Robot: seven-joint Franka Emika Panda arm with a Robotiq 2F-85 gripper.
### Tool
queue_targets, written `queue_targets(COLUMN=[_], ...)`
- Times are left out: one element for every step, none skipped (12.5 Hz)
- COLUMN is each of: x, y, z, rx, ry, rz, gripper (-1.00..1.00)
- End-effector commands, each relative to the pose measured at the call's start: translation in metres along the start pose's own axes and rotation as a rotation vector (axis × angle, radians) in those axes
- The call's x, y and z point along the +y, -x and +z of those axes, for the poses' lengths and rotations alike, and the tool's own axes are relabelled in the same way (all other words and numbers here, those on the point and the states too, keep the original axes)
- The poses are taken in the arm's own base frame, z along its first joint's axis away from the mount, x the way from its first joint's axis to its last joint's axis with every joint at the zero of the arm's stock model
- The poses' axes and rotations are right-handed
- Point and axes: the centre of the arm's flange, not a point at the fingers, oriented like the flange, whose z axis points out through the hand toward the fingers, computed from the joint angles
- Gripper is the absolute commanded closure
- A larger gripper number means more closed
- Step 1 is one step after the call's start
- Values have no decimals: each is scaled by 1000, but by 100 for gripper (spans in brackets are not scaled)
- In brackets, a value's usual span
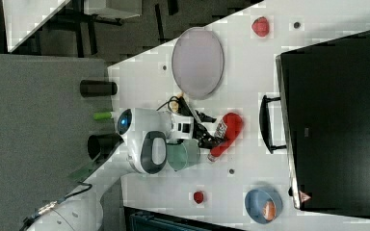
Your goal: Pick Ketchup from oven and place it on table.
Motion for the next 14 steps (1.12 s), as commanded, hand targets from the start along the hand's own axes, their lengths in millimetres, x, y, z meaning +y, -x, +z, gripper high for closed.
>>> queue_targets(x=[-12, -12, -10, -6, -1, 7, 13, 22, 33, 44, 53, 62, 69, 75], y=[-8, -11, -13, -12, -9, -6, -1, 4, 10, 15, 20, 25, 28, 30], z=[-66, -95, -127, -163, -201, -241, -285, -325, -358, -385, -406, -422, -432, -438], rx=[54, 73, 85, 88, 83, 77, 82, 84, 77, 66, 51, 30, 10, -5], ry=[-121, -159, -187, -207, -217, -223, -242, -253, -250, -241, -220, -190, -162, -139], rz=[51, 55, 59, 59, 56, 54, 48, 42, 40, 38, 35, 32, 31, 32], gripper=[-100, -100, -100, -100, -100, -100, -100, -100, -100, -100, -100, -100, -100, -100])
